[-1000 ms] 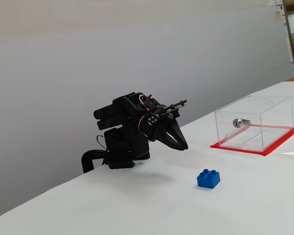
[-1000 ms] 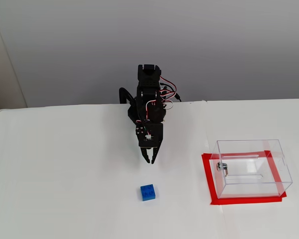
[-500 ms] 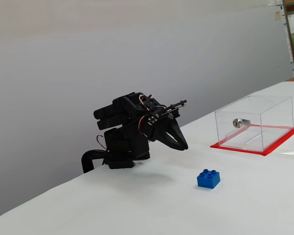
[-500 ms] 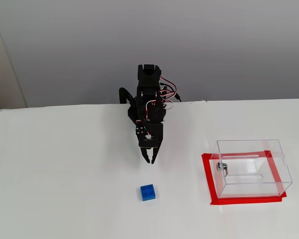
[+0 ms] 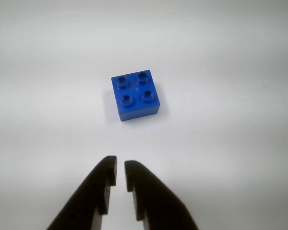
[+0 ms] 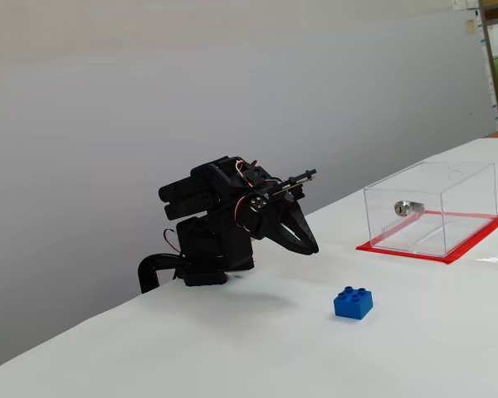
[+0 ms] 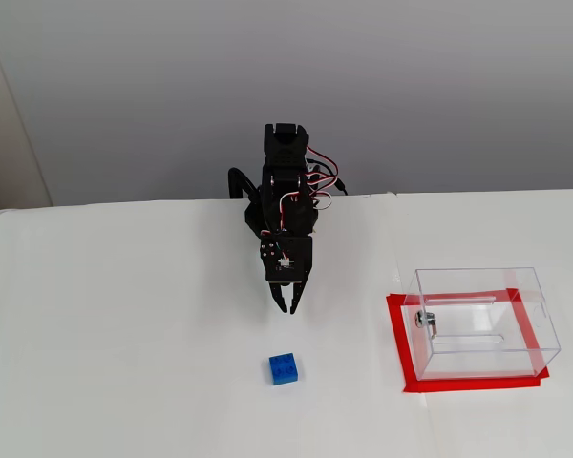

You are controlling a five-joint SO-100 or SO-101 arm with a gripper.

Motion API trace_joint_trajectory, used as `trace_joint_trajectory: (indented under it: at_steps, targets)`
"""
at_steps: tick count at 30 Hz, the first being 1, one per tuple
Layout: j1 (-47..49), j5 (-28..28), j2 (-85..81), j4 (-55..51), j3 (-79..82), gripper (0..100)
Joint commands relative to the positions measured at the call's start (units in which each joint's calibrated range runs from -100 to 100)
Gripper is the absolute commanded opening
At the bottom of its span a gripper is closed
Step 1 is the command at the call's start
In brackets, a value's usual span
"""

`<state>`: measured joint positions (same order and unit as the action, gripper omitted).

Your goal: Pick the blue lego brick and place it into the transparent box

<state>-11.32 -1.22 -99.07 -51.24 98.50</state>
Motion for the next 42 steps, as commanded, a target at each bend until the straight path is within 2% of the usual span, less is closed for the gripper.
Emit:
trace_joint_trajectory:
  at_steps: [1,42]
  targets:
    - [0.2,0.1,-0.7,0.0,0.8,2]
    - [0.9,-0.1,-0.7,-1.0,-2.3,3]
